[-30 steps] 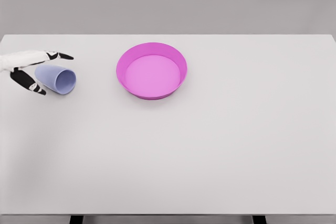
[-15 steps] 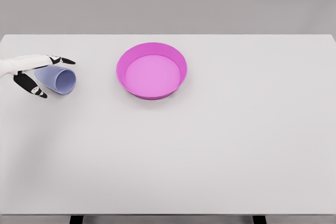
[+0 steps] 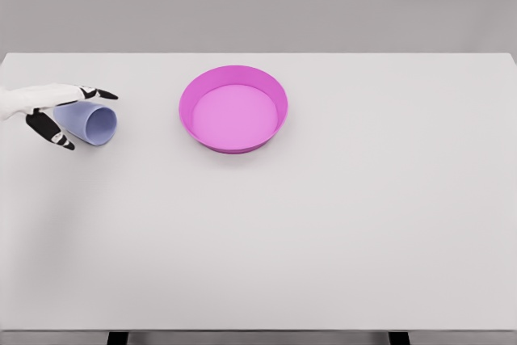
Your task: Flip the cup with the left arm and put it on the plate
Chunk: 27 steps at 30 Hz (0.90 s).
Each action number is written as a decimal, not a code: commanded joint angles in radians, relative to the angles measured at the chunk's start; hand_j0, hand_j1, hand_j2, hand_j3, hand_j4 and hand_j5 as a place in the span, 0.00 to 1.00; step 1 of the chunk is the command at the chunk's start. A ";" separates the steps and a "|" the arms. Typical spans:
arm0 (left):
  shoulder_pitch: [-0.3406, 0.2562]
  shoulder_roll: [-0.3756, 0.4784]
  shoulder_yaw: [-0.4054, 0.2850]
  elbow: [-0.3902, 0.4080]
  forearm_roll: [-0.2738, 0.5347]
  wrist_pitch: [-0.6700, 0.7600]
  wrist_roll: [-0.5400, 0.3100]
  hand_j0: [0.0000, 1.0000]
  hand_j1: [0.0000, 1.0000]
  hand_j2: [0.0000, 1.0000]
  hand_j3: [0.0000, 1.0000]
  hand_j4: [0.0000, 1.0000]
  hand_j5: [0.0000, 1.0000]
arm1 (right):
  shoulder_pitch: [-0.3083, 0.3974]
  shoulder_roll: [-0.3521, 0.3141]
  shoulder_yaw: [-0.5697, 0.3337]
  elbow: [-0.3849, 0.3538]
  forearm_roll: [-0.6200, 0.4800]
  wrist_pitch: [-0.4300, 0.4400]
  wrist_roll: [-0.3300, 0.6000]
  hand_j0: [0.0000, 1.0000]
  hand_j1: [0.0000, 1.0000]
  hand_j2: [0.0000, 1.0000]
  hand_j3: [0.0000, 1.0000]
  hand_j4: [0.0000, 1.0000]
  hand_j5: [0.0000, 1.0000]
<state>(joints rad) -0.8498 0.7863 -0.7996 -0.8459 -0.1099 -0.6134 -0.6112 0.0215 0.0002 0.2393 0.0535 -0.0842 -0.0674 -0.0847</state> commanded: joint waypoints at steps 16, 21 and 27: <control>0.002 -0.012 -0.020 0.014 0.009 0.003 0.000 0.65 0.65 0.65 0.65 0.65 0.65 | 0.000 0.000 0.000 0.000 0.000 0.000 0.000 1.00 1.00 1.00 1.00 1.00 1.00; 0.005 -0.012 -0.018 -0.013 0.035 0.003 0.000 0.61 0.61 0.61 0.61 0.61 0.61 | 0.000 0.000 0.000 0.000 0.000 0.000 0.000 1.00 1.00 1.00 1.00 1.00 1.00; 0.015 0.010 -0.018 -0.154 0.259 0.003 0.000 0.54 0.54 0.54 0.54 0.54 0.54 | 0.000 0.000 0.000 0.000 0.000 0.000 0.000 1.00 1.00 1.00 1.00 1.00 1.00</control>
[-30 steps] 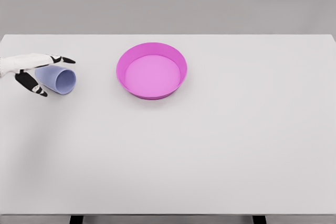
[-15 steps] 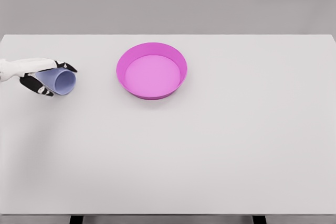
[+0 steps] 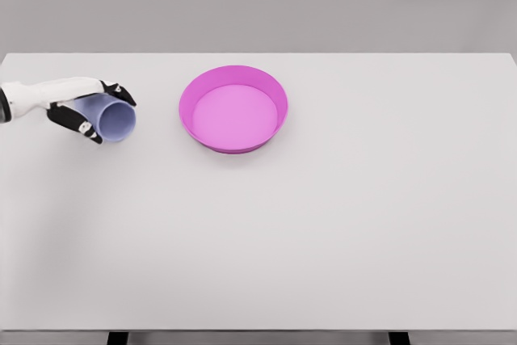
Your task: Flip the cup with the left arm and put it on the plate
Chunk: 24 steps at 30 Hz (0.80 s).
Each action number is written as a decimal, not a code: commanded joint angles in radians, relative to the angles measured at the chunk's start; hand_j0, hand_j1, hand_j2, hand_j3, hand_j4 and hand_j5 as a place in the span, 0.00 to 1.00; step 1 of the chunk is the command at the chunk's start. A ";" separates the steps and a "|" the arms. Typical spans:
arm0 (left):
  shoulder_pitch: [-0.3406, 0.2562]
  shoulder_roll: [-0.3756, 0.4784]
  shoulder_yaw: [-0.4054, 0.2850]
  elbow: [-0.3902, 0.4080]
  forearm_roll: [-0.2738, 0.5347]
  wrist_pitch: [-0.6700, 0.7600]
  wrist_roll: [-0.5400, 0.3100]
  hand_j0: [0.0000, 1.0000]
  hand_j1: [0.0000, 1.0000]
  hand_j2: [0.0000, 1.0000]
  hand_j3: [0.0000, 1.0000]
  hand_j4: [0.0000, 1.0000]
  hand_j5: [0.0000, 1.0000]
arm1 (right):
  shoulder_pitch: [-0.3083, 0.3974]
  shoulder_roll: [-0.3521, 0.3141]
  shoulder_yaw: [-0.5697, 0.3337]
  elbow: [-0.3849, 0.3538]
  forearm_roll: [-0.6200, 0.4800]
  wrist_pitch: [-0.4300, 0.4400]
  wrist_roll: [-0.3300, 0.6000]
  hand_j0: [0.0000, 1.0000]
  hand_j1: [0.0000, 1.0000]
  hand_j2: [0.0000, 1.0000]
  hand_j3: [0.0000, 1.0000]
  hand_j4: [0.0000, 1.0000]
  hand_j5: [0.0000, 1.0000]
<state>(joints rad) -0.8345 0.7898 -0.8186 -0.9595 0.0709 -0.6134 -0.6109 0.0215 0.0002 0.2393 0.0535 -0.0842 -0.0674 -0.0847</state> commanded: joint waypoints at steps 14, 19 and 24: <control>-0.002 -0.004 -0.004 -0.209 0.532 0.147 0.000 0.50 0.50 0.50 0.50 0.50 0.50 | 0.000 0.000 0.000 0.000 0.000 0.000 0.000 1.00 1.00 1.00 1.00 1.00 1.00; -0.002 -0.040 -0.004 -0.274 0.787 0.346 0.000 0.49 0.49 0.49 0.49 0.49 0.49 | 0.000 0.000 0.000 0.000 0.000 0.000 0.000 1.00 1.00 1.00 1.00 1.00 1.00; 0.000 -0.095 -0.002 -0.275 0.895 0.469 0.000 0.47 0.47 0.47 0.47 0.47 0.47 | 0.000 0.000 0.000 0.000 0.000 0.000 0.000 1.00 1.00 1.00 1.00 1.00 1.00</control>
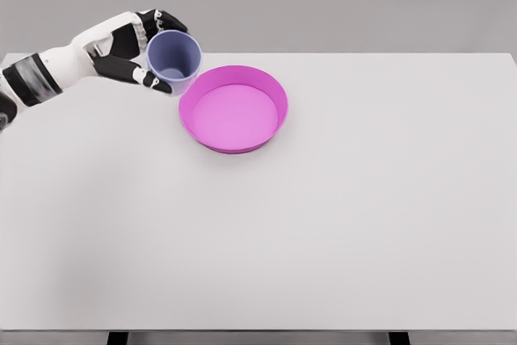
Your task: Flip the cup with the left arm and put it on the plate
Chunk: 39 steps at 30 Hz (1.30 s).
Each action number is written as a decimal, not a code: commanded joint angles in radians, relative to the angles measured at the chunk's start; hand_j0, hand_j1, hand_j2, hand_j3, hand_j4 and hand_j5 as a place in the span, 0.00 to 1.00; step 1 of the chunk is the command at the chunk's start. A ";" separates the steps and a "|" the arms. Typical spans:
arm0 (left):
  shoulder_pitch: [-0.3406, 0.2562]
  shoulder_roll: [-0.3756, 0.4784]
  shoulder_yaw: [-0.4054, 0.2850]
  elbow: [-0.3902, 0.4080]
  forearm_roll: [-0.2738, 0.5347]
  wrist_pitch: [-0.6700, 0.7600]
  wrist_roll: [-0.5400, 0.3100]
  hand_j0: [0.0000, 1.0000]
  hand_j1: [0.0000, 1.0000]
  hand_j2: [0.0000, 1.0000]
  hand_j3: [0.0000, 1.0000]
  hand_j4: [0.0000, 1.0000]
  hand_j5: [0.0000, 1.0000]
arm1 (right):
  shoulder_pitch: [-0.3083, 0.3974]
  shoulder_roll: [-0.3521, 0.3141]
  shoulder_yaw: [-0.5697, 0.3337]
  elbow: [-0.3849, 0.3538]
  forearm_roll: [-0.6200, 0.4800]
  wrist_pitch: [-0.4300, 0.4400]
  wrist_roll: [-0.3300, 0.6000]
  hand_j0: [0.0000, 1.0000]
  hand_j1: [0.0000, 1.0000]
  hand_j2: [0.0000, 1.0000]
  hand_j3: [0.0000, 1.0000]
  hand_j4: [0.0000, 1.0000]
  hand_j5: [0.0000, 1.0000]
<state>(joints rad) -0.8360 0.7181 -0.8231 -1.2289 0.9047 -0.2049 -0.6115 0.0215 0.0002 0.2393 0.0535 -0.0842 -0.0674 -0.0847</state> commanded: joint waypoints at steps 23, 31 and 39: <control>0.032 -0.338 0.005 0.298 0.123 0.013 0.001 0.45 0.45 0.45 0.45 0.45 0.45 | 0.000 0.000 0.000 0.000 0.000 0.000 0.000 1.00 1.00 1.00 1.00 1.00 1.00; 0.031 -0.377 0.013 0.400 0.077 0.015 0.001 0.45 0.45 0.45 0.45 0.45 0.45 | 0.000 0.000 0.000 0.000 0.000 0.000 0.000 1.00 1.00 1.00 1.00 1.00 1.00; 0.026 -0.410 0.016 0.440 0.060 0.015 0.001 0.46 0.46 0.46 0.46 0.46 0.46 | 0.000 0.000 0.000 0.000 0.000 0.000 0.000 1.00 1.00 1.00 1.00 1.00 1.00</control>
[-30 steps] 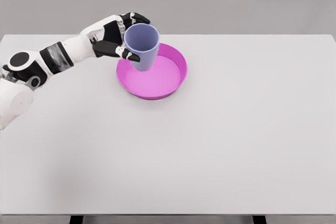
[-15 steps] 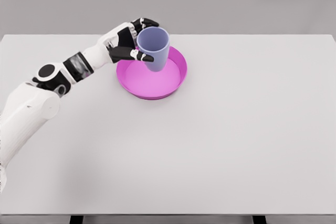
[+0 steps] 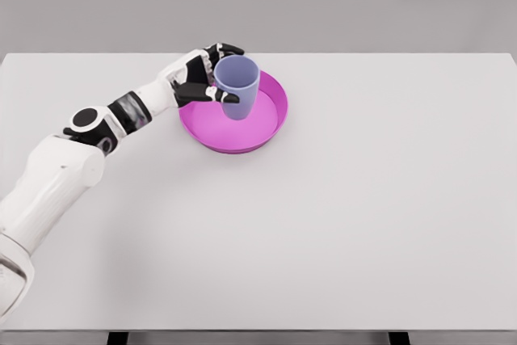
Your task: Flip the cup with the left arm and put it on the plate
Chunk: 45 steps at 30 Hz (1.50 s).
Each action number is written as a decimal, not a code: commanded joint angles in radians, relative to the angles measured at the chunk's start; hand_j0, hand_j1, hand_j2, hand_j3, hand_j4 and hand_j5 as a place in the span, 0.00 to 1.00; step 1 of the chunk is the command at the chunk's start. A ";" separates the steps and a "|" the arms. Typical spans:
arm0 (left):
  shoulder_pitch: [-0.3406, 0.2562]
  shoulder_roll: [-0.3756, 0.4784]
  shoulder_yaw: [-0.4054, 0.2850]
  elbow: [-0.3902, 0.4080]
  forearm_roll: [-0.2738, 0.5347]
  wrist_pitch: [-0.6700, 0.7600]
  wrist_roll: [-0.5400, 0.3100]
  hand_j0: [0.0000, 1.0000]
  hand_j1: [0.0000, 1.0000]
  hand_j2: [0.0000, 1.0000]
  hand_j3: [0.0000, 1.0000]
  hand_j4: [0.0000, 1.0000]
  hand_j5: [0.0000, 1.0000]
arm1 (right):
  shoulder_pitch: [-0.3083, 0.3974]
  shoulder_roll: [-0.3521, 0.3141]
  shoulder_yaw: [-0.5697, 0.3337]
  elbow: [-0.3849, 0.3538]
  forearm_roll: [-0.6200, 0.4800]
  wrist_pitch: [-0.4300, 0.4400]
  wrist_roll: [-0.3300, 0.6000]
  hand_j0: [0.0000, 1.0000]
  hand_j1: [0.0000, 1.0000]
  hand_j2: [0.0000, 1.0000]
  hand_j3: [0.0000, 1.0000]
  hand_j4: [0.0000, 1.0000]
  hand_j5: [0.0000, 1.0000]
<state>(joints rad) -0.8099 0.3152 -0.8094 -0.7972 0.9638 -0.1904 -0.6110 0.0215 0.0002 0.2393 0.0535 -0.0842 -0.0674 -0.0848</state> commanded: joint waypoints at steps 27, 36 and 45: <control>-0.006 -0.013 0.001 0.053 -0.042 0.000 0.000 0.90 0.90 0.90 0.90 0.90 0.90 | 0.000 0.000 0.000 0.000 0.000 0.000 0.000 1.00 1.00 1.00 1.00 1.00 1.00; -0.006 -0.012 -0.008 0.052 -0.043 0.008 0.000 1.00 1.00 1.00 1.00 1.00 1.00 | 0.000 0.000 0.000 0.000 0.000 0.000 0.000 1.00 1.00 1.00 1.00 1.00 1.00; -0.006 0.002 0.003 0.053 -0.042 0.009 0.000 1.00 1.00 1.00 1.00 1.00 1.00 | 0.000 0.000 0.000 0.000 0.000 0.000 -0.001 1.00 1.00 1.00 1.00 1.00 1.00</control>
<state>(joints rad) -0.8161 0.3118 -0.8105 -0.7440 0.9166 -0.1819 -0.6107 0.0215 0.0002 0.2393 0.0535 -0.0842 -0.0674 -0.0848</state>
